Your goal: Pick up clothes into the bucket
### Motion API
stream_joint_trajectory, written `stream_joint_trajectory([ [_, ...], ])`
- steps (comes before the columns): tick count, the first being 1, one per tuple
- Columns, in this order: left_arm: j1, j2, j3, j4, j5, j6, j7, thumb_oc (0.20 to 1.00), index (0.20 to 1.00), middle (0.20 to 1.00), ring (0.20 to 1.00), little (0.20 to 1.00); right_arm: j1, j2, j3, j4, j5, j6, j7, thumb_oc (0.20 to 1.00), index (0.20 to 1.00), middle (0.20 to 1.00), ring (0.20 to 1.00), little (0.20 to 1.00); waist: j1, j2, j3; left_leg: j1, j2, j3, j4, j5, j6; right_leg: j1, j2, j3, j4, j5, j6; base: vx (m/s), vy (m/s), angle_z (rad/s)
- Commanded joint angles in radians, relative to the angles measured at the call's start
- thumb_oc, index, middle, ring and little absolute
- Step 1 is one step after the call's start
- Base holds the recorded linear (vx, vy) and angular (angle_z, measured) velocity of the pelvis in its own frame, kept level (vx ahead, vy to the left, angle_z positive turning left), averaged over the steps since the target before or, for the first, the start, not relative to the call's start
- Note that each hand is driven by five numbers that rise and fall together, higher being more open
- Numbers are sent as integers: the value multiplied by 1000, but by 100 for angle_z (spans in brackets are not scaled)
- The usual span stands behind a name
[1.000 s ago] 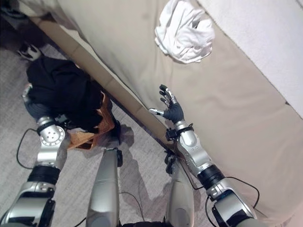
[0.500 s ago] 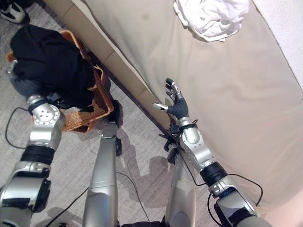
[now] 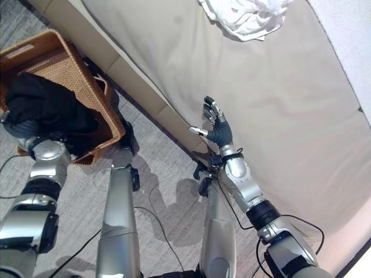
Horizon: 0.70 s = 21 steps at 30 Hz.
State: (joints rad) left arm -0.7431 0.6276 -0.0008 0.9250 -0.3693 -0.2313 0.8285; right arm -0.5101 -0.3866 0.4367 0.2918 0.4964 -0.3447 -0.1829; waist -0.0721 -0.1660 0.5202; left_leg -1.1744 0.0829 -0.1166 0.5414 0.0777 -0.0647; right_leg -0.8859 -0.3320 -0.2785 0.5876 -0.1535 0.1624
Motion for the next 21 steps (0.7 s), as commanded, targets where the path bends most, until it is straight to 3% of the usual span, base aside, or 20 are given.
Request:
stream_joint_trajectory([
  [1, -34, 71, 7, 9, -6, -53, -34, 200, 200, 200, 200, 200, 35, -5, -59, -93, 42, -68, 8, 1000, 1000, 1000, 1000, 1000, 39, -57, 0, -29, 42, -42, 187, -177, -1, -7, -22, 20, -3, 91, 34, 0, 0, 0],
  [9, -85, 70, -45, 54, -52, -38, -151, 200, 200, 200, 200, 200, 34, 5, -77, -89, 67, -70, 18, 1000, 1000, 1000, 1000, 1000, 23, -61, 0, -53, 46, -41, 192, -175, -3, -26, -18, 25, -10, 95, 32, -3, 8, 0],
  [15, -97, 66, -90, 120, -26, 40, -239, 200, 200, 200, 200, 200, 31, -1, -89, -76, 66, -59, 25, 1000, 1000, 1000, 1000, 1000, 16, -49, 0, -62, 48, -31, 199, -177, -1, -36, -22, 34, -16, 104, 35, -5, 43, -3],
  [16, -107, 67, -83, 142, -35, 53, -234, 1000, 1000, 1000, 1000, 1000, 28, -2, -89, -74, 66, -59, 27, 1000, 1000, 1000, 1000, 1000, 16, -47, 0, -61, 48, -30, 198, -178, -1, -36, -22, 35, -16, 105, 35, 4, 22, -4],
  [21, -107, 56, -52, 195, -83, 71, -268, 1000, 1000, 1000, 1000, 1000, 33, -11, -94, -82, 79, -50, 37, 1000, 1000, 1000, 1000, 1000, 13, -45, 0, -49, 52, -24, 198, -177, -1, -28, -21, 40, -26, 114, 38, 0, 7, -3],
])
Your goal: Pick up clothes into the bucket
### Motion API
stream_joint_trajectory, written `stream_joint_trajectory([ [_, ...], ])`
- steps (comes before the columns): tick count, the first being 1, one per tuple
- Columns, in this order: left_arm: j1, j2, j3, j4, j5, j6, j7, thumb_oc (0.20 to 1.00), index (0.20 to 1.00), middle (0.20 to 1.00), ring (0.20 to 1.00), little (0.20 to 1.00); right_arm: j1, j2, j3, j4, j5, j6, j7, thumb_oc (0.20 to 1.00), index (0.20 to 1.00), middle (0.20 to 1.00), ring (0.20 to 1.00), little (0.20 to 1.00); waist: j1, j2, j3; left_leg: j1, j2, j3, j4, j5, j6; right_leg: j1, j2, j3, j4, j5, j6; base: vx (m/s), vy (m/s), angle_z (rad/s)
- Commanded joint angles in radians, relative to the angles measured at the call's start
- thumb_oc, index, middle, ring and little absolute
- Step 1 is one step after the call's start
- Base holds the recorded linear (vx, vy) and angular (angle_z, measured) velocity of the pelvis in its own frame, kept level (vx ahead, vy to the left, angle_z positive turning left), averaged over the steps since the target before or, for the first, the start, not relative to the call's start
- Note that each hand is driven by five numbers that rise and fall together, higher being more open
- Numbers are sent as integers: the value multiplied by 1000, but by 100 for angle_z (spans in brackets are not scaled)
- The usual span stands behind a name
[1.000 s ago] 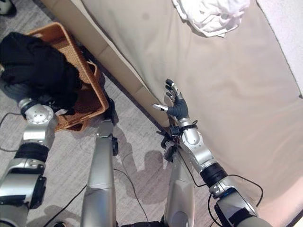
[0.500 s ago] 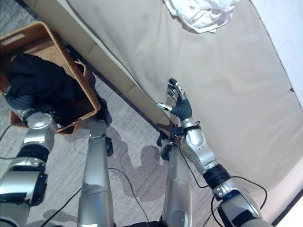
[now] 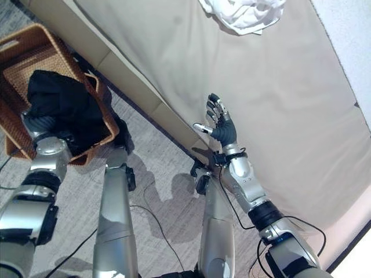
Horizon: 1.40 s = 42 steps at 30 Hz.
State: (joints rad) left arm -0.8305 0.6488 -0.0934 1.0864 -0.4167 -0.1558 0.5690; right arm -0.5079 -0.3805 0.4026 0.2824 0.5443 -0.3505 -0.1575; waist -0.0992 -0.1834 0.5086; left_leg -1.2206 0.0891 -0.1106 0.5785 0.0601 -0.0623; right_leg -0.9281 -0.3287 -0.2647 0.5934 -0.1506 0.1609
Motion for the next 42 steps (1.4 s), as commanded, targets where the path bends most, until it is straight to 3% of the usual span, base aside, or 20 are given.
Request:
stream_joint_trajectory([
  [1, -24, 35, 49, 50, -47, -2, -9, 1000, 1000, 1000, 1000, 1000, 31, -20, -61, -74, 34, -44, 13, 1000, 1000, 1000, 1000, 1000, 39, -29, 11, 3, 48, -28, 157, -158, -5, 20, -24, 25, -37, 113, 40, -3, 1, -7],
  [6, 4, 9, 95, 40, -110, -20, -6, 1000, 1000, 1000, 1000, 1000, 48, -19, -74, -74, 42, -41, 10, 1000, 1000, 1000, 1000, 1000, 45, -25, 11, 41, 51, -20, 133, -152, -5, 51, -24, 18, -50, 120, 42, -1, 3, -3],
  [15, 202, -173, 256, -202, -403, -183, 1, 1000, 1000, 1000, 1000, 1000, 115, 3, -139, -59, 12, -12, -33, 1000, 1000, 1000, 1000, 1000, 80, 0, 11, 215, 50, 21, -32, -102, -14, 216, -28, -14, -200, 190, 58, -1, -3, -1],
  [18, 294, -227, 235, -331, -367, -207, -3, 1000, 1000, 1000, 1000, 1000, 150, 7, -165, -54, -6, -3, -37, 1000, 1000, 1000, 1000, 1000, 90, 9, 11, 277, 44, 32, -68, -93, -13, 273, -27, -15, -238, 212, 60, 8, 8, 4],
  [20, 424, -280, 174, -539, -254, -248, -18, 1000, 1000, 1000, 1000, 1000, 191, 10, -221, -44, -24, -3, -41, 1000, 1000, 1000, 1000, 1000, 104, 25, 11, 366, 37, 48, -109, -85, -8, 363, -31, -18, -292, 238, 65, 34, 17, -3],
  [23, 504, -289, 131, -663, -182, -267, -61, 1000, 1000, 1000, 1000, 1000, 229, 13, -261, -16, -35, 0, -32, 1000, 1000, 1000, 1000, 1000, 117, 37, 11, 476, 38, 74, -160, -83, -1, 446, -44, -26, -328, 284, 78, 45, 42, -2],
  [24, 526, -276, 126, -688, -148, -271, -73, 1000, 1000, 1000, 1000, 1000, 235, 14, -262, -3, -46, 5, -27, 1000, 1000, 1000, 1000, 1000, 132, 40, 11, 512, 53, 86, -167, -84, 1, 456, -52, -58, -310, 293, 80, 31, 117, -15],
  [25, 540, -266, 120, -704, -115, -277, -81, 1000, 1000, 1000, 1000, 1000, 234, 16, -261, 9, -49, 7, -22, 1000, 1000, 1000, 1000, 1000, 152, 42, 11, 537, 71, 107, -164, -90, 1, 474, -70, -117, -291, 295, 80, 3, 129, -64],
  [26, 548, -256, 109, -751, -87, -283, -96, 1000, 1000, 1000, 1000, 1000, 238, 19, -262, 27, -50, 9, -21, 1000, 1000, 1000, 1000, 1000, 176, 40, 11, 571, 91, 139, -159, -103, 0, 506, -97, -216, -264, 300, 82, -13, 55, -90],
  [27, 551, -258, 103, -763, -75, -283, -110, 1000, 1000, 1000, 1000, 1000, 240, 25, -265, 40, -47, 12, -23, 1000, 1000, 1000, 1000, 1000, 183, 35, 11, 598, 104, 163, -161, -108, -3, 540, -108, -259, -279, 302, 81, 21, -48, -112],
  [32, 554, -249, 80, -823, 4, -305, -115, 1000, 1000, 1000, 1000, 1000, 243, 41, -266, 57, -28, 4, -18, 1000, 1000, 1000, 1000, 1000, 195, 41, 10, 707, 124, 196, -210, -90, -11, 615, -93, -255, -343, 303, 75, 35, -38, -36],
  [33, 554, -249, 80, -823, 4, -305, -115, 1000, 1000, 1000, 1000, 1000, 243, 41, -266, 57, -28, 4, -18, 1000, 1000, 1000, 1000, 1000, 195, 41, 10, 708, 124, 196, -210, -90, -11, 615, -93, -255, -343, 303, 75, 29, -28, -27],
  [35, 586, -250, 52, -924, 82, -326, -149, 1000, 1000, 1000, 1000, 1000, 282, 49, -298, 71, -20, 2, -7, 1000, 1000, 1000, 1000, 1000, 155, 57, -68, 821, 136, 228, -298, -59, -34, 691, -77, -236, -405, 291, 75, 114, -111, -13],
  [37, 595, -235, 15, -947, 134, -322, -182, 1000, 1000, 1000, 1000, 1000, 304, 49, -309, 81, -25, 4, -5, 1000, 1000, 1000, 1000, 1000, 134, 62, -100, 868, 142, 238, -329, -46, -45, 724, -65, -221, -420, 277, 71, 100, -107, -21],
  [39, 622, -241, -13, -964, 107, -322, -248, 1000, 1000, 1000, 1000, 1000, 328, 42, -303, 72, -72, 24, 7, 1000, 1000, 1000, 1000, 1000, 105, 76, -145, 928, 153, 268, -370, -9, -42, 741, -51, -194, -427, 269, 49, 32, -79, -19],
  [41, 624, -241, -12, -963, 106, -322, -249, 1000, 1000, 1000, 1000, 1000, 330, 43, -302, 71, -73, 25, 6, 1000, 1000, 1000, 1000, 1000, 107, 78, -149, 942, 157, 260, -373, -29, -53, 748, -45, -180, -422, 252, 62, 71, -61, -13],
  [42, 645, -249, -28, -954, 66, -317, -301, 1000, 1000, 1000, 1000, 1000, 329, 24, -279, 61, -166, 50, 5, 1000, 1000, 1000, 1000, 1000, 85, 87, -179, 982, 171, 284, -404, 5, -50, 754, -27, -155, -422, 249, 41, 112, -105, -32],
])
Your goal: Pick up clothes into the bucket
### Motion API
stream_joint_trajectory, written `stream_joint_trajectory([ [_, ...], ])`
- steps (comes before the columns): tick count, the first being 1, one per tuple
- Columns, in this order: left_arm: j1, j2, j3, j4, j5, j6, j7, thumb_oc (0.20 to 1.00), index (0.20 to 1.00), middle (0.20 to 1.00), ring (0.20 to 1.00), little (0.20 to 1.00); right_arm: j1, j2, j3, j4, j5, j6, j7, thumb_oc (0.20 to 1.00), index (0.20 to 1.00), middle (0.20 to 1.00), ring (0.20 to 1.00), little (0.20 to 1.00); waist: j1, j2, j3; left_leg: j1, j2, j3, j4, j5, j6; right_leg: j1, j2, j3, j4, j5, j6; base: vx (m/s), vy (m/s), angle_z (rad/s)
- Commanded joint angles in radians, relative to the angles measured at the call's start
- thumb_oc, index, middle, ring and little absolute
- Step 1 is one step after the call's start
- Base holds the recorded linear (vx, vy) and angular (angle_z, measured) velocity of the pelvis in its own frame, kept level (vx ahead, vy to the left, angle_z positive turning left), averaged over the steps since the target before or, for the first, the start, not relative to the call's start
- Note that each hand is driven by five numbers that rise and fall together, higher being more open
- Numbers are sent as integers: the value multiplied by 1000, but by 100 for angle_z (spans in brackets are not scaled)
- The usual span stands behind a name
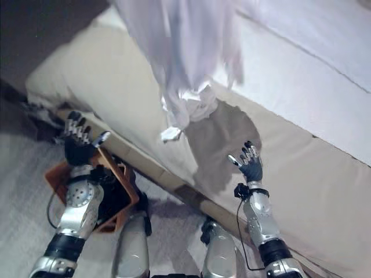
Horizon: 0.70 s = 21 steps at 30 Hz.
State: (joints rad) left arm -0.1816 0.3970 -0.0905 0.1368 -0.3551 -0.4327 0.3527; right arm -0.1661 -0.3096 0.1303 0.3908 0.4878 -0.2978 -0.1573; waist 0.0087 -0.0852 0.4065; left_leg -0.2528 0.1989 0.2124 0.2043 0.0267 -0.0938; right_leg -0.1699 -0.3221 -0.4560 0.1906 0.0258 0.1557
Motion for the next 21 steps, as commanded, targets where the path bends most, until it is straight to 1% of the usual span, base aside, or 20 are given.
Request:
stream_joint_trajectory([
  [1, 10, 2, -35, -3, -5, -36, -109, 1000, 1000, 1000, 1000, 1000, -19, -55, 2, -47, -146, 6, 6, 1000, 1000, 1000, 1000, 1000, -32, -9, -90, 31, 69, -32, -37, 42, -21, 1, -21, 53, -18, 62, 41, 74, -141, -56],
  [4, 56, -9, -25, 14, -69, -18, -183, 1000, 1000, 1000, 1000, 1000, -50, -76, 58, -83, -250, 36, 18, 1000, 1000, 1000, 1000, 1000, -60, 0, -129, 89, 109, -7, -26, 41, -31, 15, 33, 119, -7, 16, 16, 99, -152, -61],
  [5, 76, -14, -19, 19, -88, -12, -204, 1000, 1000, 1000, 1000, 1000, -54, -79, 74, -84, -266, 44, 25, 1000, 1000, 1000, 1000, 1000, -61, 4, -135, 95, 126, -6, 0, 44, -36, 27, 52, 137, -8, 0, 5, 120, -187, -77],
  [6, 92, -19, -19, 25, -102, -4, -216, 1000, 1000, 1000, 1000, 1000, -69, -76, 92, -78, -280, 48, 24, 1000, 1000, 1000, 1000, 1000, -57, 6, -140, 104, 142, -22, 39, 64, -41, 42, 76, 153, -12, -11, -9, 120, -189, -82],
  [7, 99, -23, -23, 34, -119, -1, -224, 1000, 1000, 1000, 1000, 1000, -90, -74, 110, -75, -283, 49, 22, 1000, 1000, 1000, 1000, 1000, -49, 6, -138, 104, 144, -62, 97, 89, -43, 53, 95, 176, -10, -20, -24, 91, -188, -80],
  [8, 100, -29, -28, 44, -128, 5, -232, 1000, 1000, 1000, 1000, 1000, -102, -71, 121, -76, -285, 52, 26, 1000, 1000, 1000, 1000, 1000, -39, 7, -136, 94, 129, -109, 141, 111, -46, 63, 104, 185, -9, -24, -34, 73, -158, -64],
  [9, 104, -35, -31, 54, -133, 12, -231, 1000, 1000, 1000, 1000, 1000, -116, -71, 134, -64, -303, 57, 28, 1000, 1000, 1000, 1000, 1000, -33, 5, -137, 92, 107, -155, 152, 118, -49, 72, 106, 191, -8, -30, -37, 38, -92, -80],
  [10, 104, -35, -31, 54, -133, 12, -231, 1000, 1000, 1000, 1000, 1000, -116, -71, 134, -64, -303, 57, 28, 1000, 1000, 1000, 1000, 1000, -34, 5, -138, 91, 107, -155, 152, 119, -49, 72, 106, 190, -8, -30, -37, 164, -27, -50],
  [11, 125, -57, -35, 75, -159, 30, -239, 1000, 1000, 1000, 1000, 1000, -168, -76, 158, -19, -355, 79, 6, 1000, 1000, 1000, 1000, 1000, -18, 18, -157, 76, 58, -211, 40, 76, -40, 88, 105, 207, -15, -40, -23, 144, 18, -28],
  [12, 126, -58, -34, 76, -160, 29, -239, 1000, 1000, 1000, 1000, 1000, -168, -76, 159, -18, -355, 79, 6, 1000, 1000, 1000, 1000, 1000, -18, 16, -156, 80, 57, -209, 36, 76, -39, 89, 104, 208, -15, -41, -22, 212, 58, 8],
  [13, 132, -60, -38, 83, -158, 30, -237, 1000, 1000, 1000, 1000, 1000, -189, -76, 165, -8, -366, 80, -2, 1000, 1000, 1000, 1000, 1000, -7, 25, -156, 73, 37, -230, -20, 66, -38, 96, 106, 220, -19, -46, -13, 112, 89, 2],
  [14, 140, -63, -39, 83, -157, 31, -236, 1000, 1000, 1000, 1000, 1000, -212, -78, 170, 4, -382, 84, -9, 1000, 1000, 1000, 1000, 1000, 0, 35, -160, 61, 16, -258, -60, 72, -34, 90, 111, 235, -17, -44, -10, 148, 124, -16],
  [15, 149, -68, -49, 88, -156, 31, -233, 1000, 1000, 1000, 1000, 1000, -227, -82, 176, 18, -414, 82, -26, 1000, 1000, 1000, 1000, 1000, 10, 41, -157, 46, -6, -295, -67, 77, -39, 86, 110, 256, -4, -49, -1, 115, 110, -28],
  [16, 162, -71, -40, 89, -164, 31, -240, 1000, 1000, 1000, 1000, 1000, -240, -83, 181, 25, -439, 89, -23, 1000, 1000, 1000, 1000, 1000, 7, 47, -158, 50, -11, -292, -57, 52, -34, 81, 104, 269, 12, -56, 4, 114, 112, -51],
  [18, 180, -57, -46, 95, -158, 31, -253, 1000, 1000, 1000, 1000, 1000, -278, -84, 189, 45, -494, 100, -33, 1000, 1000, 1000, 1000, 1000, 12, 56, -147, 43, -27, -260, -40, 33, -18, 58, 73, 285, 37, -44, 23, 51, 176, -69],
  [19, 178, -51, -51, 98, -158, 29, -256, 1000, 1000, 1000, 1000, 1000, -293, -86, 184, 43, -516, 103, -49, 1000, 1000, 1000, 1000, 1000, 13, 57, -134, 25, -31, -244, -26, 27, -13, 40, 52, 284, 45, -39, 29, -74, 222, -71],
  [21, 164, -29, -81, 102, -156, 20, -262, 1000, 1000, 1000, 1000, 1000, -354, -79, 190, 72, -543, 110, -83, 1000, 1000, 1000, 1000, 1000, 18, 66, -85, -25, -46, -211, 9, 14, -2, -19, 11, 298, 61, -14, 44, -186, 216, -85],
])
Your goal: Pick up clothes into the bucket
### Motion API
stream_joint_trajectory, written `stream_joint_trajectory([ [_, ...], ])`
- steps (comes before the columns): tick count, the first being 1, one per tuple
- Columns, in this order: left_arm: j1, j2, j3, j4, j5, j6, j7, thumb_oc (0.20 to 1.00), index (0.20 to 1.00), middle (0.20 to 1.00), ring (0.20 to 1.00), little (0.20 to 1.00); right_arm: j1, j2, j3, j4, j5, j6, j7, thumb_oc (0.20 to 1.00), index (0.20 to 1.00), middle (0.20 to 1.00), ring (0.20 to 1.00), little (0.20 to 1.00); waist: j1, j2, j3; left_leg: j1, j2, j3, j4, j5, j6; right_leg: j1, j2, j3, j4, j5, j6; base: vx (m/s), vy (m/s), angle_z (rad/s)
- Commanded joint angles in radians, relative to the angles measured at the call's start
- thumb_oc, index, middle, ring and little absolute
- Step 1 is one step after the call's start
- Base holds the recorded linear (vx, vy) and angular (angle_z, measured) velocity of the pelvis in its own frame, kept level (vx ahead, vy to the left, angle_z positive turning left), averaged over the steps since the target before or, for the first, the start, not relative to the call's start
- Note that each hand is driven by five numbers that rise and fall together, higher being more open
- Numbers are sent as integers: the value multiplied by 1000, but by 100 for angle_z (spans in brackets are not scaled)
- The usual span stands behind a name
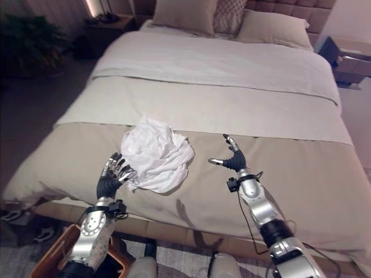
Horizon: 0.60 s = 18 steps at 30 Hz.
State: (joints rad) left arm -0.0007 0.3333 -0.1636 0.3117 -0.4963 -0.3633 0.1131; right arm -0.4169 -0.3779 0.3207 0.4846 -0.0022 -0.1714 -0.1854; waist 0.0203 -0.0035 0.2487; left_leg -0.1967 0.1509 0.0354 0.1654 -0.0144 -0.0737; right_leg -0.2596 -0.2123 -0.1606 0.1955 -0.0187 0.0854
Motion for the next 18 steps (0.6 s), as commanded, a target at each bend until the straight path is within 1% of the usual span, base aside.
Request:
stream_joint_trajectory([
  [1, -25, 46, -19, -78, -14, -56, -20, 1000, 1000, 1000, 1000, 1000, -146, -13, 7, -3, -70, -13, -72, 1000, 1000, 1000, 1000, 1000, 10, -10, 94, -104, -3, -22, 60, 53, -18, 42, -108, 9, 59, 42, 116, -153, 137, -69],
  [2, -25, 46, -19, -78, -14, -56, -20, 1000, 1000, 1000, 1000, 1000, -146, -13, 7, -3, -70, -13, -72, 1000, 1000, 1000, 1000, 1000, 10, -10, 94, -105, -2, -21, 60, 53, -18, 41, -109, 10, 60, 42, 116, -186, 150, -34],
  [3, -41, 58, -41, -68, -32, -66, -25, 1000, 1000, 1000, 1000, 1000, -227, -18, 14, 55, -107, -11, -117, 1000, 1000, 1000, 1000, 1000, 18, -3, 128, -151, -11, -4, 89, 50, -12, -4, -127, 10, 60, 64, 117, -111, 90, -20],
  [4, -41, 58, -41, -68, -32, -66, -25, 1000, 1000, 1000, 1000, 1000, -227, -18, 14, 55, -107, -11, -117, 1000, 1000, 1000, 1000, 1000, 18, -3, 128, -152, -11, -4, 89, 50, -12, -5, -127, 10, 60, 64, 117, -155, 147, -15],
  [5, -47, 68, -47, -73, -55, -72, -24, 1000, 1000, 1000, 1000, 1000, -300, -36, 28, 118, -140, 3, -145, 1000, 1000, 1000, 1000, 1000, 27, -3, 151, -182, -19, 1, 100, 47, -7, -33, -141, 0, 57, 79, 120, -70, 78, -10],
  [8, -62, 76, -59, -80, -61, -76, -11, 1000, 1000, 1000, 1000, 1000, -404, -83, 49, 177, -187, 22, -181, 1000, 1000, 1000, 1000, 1000, 39, -10, 197, -247, -27, 1, 128, 44, -3, -86, -158, -8, 66, 96, 122, -102, 45, -7],
  [11, -85, 92, -79, -109, -49, -82, 3, 1000, 1000, 1000, 1000, 1000, -508, -143, 80, 277, -212, 35, -213, 1000, 1000, 1000, 1000, 1000, 59, -9, 241, -322, -40, -17, 163, 44, -5, -138, -174, -26, 105, 87, 122, -84, 5, 11],
  [14, -93, 111, -93, -144, -31, -85, 16, 1000, 1000, 1000, 1000, 1000, -604, -211, 132, 354, -225, 40, -215, 1000, 1000, 1000, 1000, 1000, 85, -8, 271, -394, -53, -39, 205, 43, -5, -193, -186, -37, 161, 69, 118, -47, -1, 31],
  [18, -94, 130, -95, -171, -23, -90, 27, 1000, 1000, 1000, 1000, 1000, -681, -268, 193, 430, -232, 43, -225, 1000, 1000, 1000, 1000, 1000, 117, -10, 271, -524, -74, -72, 254, 45, -8, -288, -199, -60, 232, 43, 112, -13, -47, 33],
])
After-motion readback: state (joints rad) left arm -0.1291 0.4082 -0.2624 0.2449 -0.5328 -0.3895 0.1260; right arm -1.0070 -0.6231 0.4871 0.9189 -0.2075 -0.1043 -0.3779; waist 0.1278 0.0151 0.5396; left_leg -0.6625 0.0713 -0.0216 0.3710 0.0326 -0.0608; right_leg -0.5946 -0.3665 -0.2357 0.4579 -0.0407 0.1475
